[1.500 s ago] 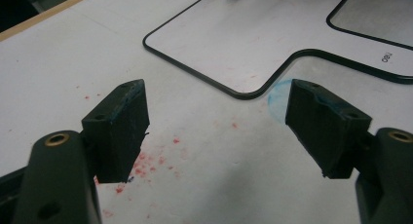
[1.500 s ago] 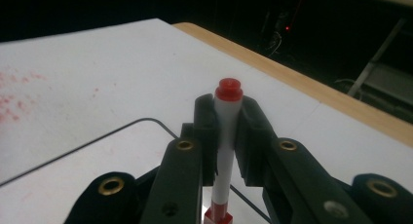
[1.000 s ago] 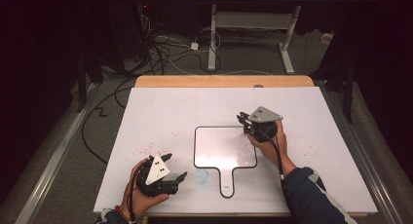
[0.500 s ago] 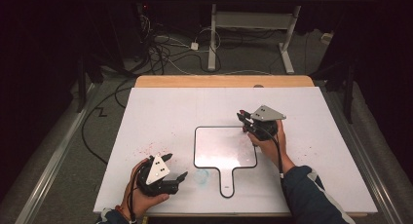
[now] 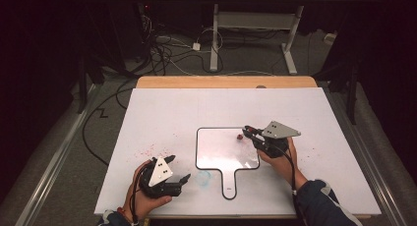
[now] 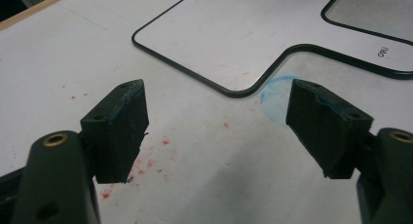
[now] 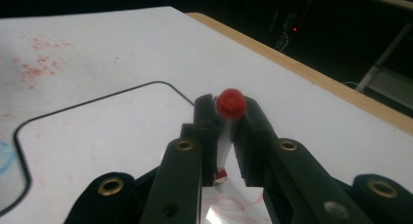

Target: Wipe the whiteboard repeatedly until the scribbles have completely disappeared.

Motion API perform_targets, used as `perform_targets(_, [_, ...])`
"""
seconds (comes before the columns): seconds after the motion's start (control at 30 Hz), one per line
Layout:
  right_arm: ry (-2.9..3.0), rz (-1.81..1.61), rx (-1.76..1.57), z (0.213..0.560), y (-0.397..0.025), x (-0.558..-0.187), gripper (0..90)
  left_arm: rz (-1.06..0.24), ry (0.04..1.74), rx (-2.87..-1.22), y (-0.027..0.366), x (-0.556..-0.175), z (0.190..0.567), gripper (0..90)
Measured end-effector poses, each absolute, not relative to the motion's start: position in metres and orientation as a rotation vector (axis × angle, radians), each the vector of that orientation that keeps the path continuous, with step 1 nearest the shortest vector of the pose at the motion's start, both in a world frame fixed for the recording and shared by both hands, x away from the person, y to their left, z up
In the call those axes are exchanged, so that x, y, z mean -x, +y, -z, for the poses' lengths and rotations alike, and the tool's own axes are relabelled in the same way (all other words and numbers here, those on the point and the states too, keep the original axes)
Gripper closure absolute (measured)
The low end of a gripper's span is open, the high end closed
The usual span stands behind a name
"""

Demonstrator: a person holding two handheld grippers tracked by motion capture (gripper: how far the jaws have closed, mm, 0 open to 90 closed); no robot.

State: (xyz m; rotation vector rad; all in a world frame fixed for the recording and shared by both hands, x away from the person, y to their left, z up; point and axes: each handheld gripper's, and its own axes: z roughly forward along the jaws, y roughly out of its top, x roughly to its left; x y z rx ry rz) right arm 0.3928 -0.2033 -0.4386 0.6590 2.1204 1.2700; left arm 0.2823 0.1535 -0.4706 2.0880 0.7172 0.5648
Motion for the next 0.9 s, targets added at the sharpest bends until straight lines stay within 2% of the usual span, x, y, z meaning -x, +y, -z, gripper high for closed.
perform_targets(0.2, [2.106,-1.207,-0.768,0.423,-0.213,-0.41,81.4,-0.548,0.716,-2.093,0.155,-0.284,0.472,22.6])
perform_targets(0.5, [2.316,-1.034,-0.799,0.405,-0.197,-0.421,81.5,-0.54,0.706,-2.086,0.156,-0.281,0.47,22.7])
perform_targets(0.77, [2.3,-1.014,-0.874,0.404,-0.199,-0.433,81.6,-0.531,0.706,-2.086,0.156,-0.281,0.47,22.7])
perform_targets(0.9, [2.369,-1.027,-0.84,0.401,-0.193,-0.425,81.6,-0.527,0.704,-2.089,0.156,-0.281,0.47,22.8])
